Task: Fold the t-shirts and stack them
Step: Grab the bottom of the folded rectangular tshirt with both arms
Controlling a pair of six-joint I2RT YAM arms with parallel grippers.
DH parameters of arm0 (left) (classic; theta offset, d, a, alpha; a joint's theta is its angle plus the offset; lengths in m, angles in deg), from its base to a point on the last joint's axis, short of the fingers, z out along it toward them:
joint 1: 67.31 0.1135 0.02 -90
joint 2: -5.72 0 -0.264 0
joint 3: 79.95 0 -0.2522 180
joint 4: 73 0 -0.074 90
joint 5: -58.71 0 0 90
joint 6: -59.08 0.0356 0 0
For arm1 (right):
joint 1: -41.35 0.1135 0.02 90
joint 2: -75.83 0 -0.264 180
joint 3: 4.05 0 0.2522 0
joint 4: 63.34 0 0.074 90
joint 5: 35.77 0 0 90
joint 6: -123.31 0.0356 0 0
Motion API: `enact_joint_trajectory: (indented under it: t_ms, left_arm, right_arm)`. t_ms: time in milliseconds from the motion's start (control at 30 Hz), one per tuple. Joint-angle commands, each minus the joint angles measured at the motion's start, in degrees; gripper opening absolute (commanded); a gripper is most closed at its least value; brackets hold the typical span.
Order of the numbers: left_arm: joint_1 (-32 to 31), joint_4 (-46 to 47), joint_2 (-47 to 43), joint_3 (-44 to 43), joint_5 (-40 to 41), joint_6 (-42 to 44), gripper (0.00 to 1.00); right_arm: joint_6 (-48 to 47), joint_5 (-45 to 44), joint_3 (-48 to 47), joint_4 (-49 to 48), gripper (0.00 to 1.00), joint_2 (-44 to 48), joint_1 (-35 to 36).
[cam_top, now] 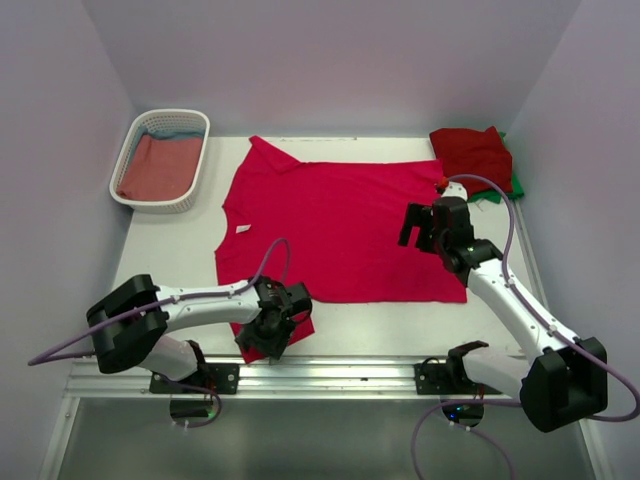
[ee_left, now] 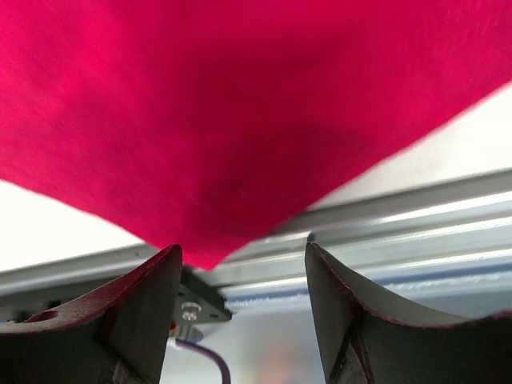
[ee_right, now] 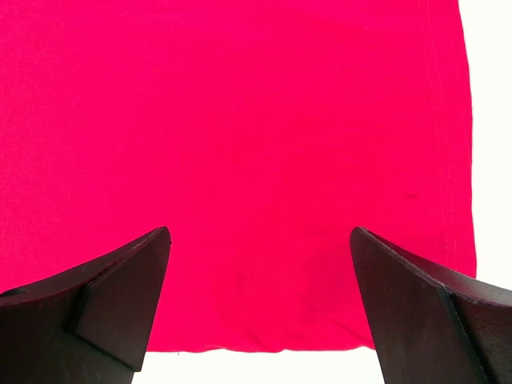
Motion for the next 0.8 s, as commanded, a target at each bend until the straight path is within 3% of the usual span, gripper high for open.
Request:
enact_joint_trajectory:
  t_ms: [0,333,533,767]
  left_arm:
    - [3.08,4.79,-0.39,-1.61,1.03,3.76,0.66]
    - [5.37,5.06,-0.3,0.31,-2.49,4.3,0.61]
    - [4.23,2.51,-4.34,2.69,-4.86,1.83,0.59]
    - [2.56,3.65,-2.32,2.43,-5.74,2.71,0.56]
  right_arm:
    - [-0.35,-0.22,0.39,-0.51,0.99,1.24,0.17]
    - [-1.05,-1.63,1.0,-0.16,0.99,1.59,0.08]
    - [-0.96,-1.98,1.44,-0.52,0.99,1.23,0.08]
    - [-0.87,-1.63,1.62,-0.87,0.95,1.15,0.17]
